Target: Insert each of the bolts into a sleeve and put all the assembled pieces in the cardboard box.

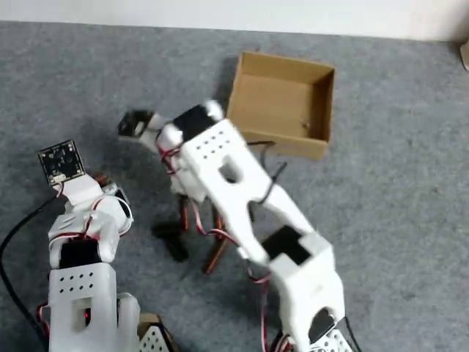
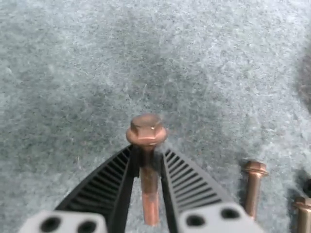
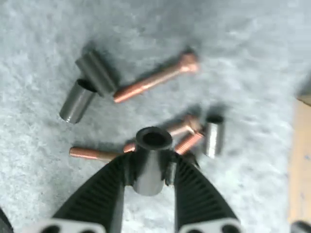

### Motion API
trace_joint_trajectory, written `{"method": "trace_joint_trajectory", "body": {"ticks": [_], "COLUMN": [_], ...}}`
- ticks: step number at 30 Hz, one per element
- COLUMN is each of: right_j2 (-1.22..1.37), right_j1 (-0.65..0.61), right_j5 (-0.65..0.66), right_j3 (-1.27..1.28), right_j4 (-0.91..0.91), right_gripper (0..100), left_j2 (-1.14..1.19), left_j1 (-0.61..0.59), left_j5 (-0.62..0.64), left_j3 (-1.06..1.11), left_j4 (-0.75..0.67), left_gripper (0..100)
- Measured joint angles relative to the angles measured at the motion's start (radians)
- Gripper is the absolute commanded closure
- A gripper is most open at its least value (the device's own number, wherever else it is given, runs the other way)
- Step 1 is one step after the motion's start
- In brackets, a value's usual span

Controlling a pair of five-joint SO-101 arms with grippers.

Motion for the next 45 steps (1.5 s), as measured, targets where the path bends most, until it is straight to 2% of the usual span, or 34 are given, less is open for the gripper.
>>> {"method": "trace_joint_trajectory", "body": {"ticks": [4,10,14,19,25,28,36,40,45], "right_j2": [-0.129,-0.344,-0.535,-0.884,-1.344,-1.593,-2.136,-2.185,-2.202], "right_j1": [0.043,0.069,0.069,0.069,0.117,0.17,0.216,0.218,0.218], "right_j5": [-0.008,-0.109,-0.155,-0.23,-0.262,-0.262,-0.27,-0.356,-0.468], "right_j3": [0.048,0.176,0.364,0.687,1.221,1.456,1.838,1.927,2.025], "right_j4": [0.0,0.0,-0.074,-0.249,-0.511,-0.612,-0.695,-0.72,-0.848], "right_gripper": [99.4,99.4,99.4,99.4,99.5,99.5,99.5,99.5,99.5], "left_j2": [0.0,0.0,0.0,0.0,0.0,0.0,0.0,0.0,0.0], "left_j1": [0.0,0.003,0.069,0.178,0.328,0.388,0.549,0.605,0.675], "left_j5": [0.0,0.0,0.0,0.0,-0.005,-0.006,-0.006,-0.006,-0.006], "left_j3": [0.0,0.0,-0.023,-0.181,-0.379,-0.42,-0.56,-0.568,-0.568], "left_j4": [0.0,0.0,0.0,0.064,0.31,0.358,0.361,0.328,0.219], "left_gripper": [99,99,99,99,99,99,99,99,99]}}
